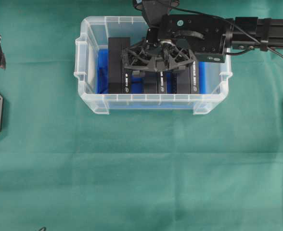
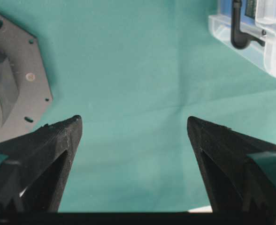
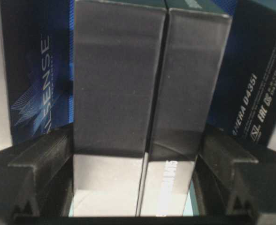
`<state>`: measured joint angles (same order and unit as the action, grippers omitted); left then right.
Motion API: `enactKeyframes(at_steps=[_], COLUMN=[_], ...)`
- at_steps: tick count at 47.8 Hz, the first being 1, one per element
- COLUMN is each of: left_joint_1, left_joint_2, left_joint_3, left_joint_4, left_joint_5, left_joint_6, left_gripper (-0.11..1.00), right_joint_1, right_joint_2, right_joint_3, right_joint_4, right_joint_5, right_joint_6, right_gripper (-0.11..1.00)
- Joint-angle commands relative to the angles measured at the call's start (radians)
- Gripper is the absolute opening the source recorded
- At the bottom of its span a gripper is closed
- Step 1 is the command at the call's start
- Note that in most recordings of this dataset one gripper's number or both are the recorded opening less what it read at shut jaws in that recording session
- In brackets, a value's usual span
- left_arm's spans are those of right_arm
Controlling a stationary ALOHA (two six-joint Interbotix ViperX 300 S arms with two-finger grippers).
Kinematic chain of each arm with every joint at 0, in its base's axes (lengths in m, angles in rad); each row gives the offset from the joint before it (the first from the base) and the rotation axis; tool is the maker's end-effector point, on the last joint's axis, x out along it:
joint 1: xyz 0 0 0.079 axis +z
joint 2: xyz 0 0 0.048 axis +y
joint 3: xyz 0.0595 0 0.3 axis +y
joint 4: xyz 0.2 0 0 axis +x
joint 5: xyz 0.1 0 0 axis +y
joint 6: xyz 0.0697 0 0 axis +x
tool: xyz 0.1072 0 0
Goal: Take out the box from the case.
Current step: 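Lower the right gripper around the middle box and close on it, then lift the middle box upward out of the bin with the right gripper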
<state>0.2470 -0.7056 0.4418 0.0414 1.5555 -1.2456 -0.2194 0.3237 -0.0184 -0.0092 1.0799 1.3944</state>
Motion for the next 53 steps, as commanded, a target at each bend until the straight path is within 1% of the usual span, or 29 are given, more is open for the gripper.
enactKeyframes(at_steps=[1,12,18,33,53], left_joint_1=[0.0,0.0,0.0,0.0,0.0], left_joint_2=[0.003,0.003,0.003,0.002,0.003], left_joint_3=[-0.009,-0.011,-0.011,-0.011,-0.011], left_joint_4=[0.003,0.003,0.002,0.003,0.003], left_joint_5=[-0.005,-0.003,-0.003,-0.003,-0.003], left_joint_6=[-0.002,-0.005,-0.003,-0.003,-0.003], left_gripper=[0.93,0.93,0.93,0.93,0.93], right_joint_1=[0.005,0.005,0.002,-0.014,-0.015], right_joint_2=[-0.02,-0.02,-0.029,-0.074,-0.103], right_joint_3=[-0.018,-0.021,-0.04,-0.146,-0.307], right_joint_4=[0.003,0.003,0.002,0.003,0.003], right_joint_5=[0.003,0.003,0.023,0.183,0.35], right_joint_6=[0.002,0.003,0.003,0.003,-0.003], right_gripper=[0.69,0.69,0.69,0.68,0.68])
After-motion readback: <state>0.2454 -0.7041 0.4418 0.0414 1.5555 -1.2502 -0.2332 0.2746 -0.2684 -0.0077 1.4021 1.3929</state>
